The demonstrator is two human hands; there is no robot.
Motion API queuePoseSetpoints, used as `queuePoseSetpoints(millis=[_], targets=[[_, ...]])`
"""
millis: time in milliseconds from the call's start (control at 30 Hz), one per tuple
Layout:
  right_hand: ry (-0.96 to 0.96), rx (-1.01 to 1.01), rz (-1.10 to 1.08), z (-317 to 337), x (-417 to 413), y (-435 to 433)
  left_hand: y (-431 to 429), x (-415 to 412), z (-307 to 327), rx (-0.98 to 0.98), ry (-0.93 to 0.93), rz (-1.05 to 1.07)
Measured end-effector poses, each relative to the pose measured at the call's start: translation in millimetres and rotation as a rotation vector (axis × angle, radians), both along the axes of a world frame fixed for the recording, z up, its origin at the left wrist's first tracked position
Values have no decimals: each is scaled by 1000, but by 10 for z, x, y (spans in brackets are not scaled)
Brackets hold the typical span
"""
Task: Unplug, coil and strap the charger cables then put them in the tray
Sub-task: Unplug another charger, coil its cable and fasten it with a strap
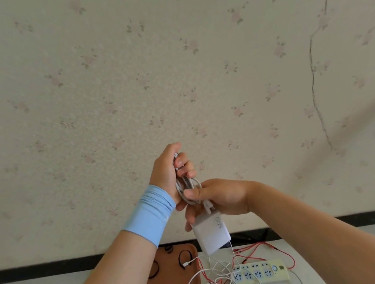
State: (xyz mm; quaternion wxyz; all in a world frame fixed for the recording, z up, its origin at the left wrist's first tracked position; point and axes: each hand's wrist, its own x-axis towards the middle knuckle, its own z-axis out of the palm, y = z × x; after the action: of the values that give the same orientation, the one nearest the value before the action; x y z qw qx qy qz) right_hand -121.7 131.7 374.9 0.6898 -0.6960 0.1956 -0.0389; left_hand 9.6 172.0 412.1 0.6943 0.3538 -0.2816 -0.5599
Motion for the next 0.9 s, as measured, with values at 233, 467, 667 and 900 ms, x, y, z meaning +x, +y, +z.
queuePoseSetpoints(millis=[233,467,667,900], targets=[[-53,-6,-27,3,60,61,37,162,28,28,-131,-66],[-49,19,-168,33,24,-7,69,188,-117,228,-544,-254],[27,-60,-199,25,27,31,45,69,-232,201,-516,-219],[17,119,-137,33,-66,-85,12,111,-178,191,-384,-138]])
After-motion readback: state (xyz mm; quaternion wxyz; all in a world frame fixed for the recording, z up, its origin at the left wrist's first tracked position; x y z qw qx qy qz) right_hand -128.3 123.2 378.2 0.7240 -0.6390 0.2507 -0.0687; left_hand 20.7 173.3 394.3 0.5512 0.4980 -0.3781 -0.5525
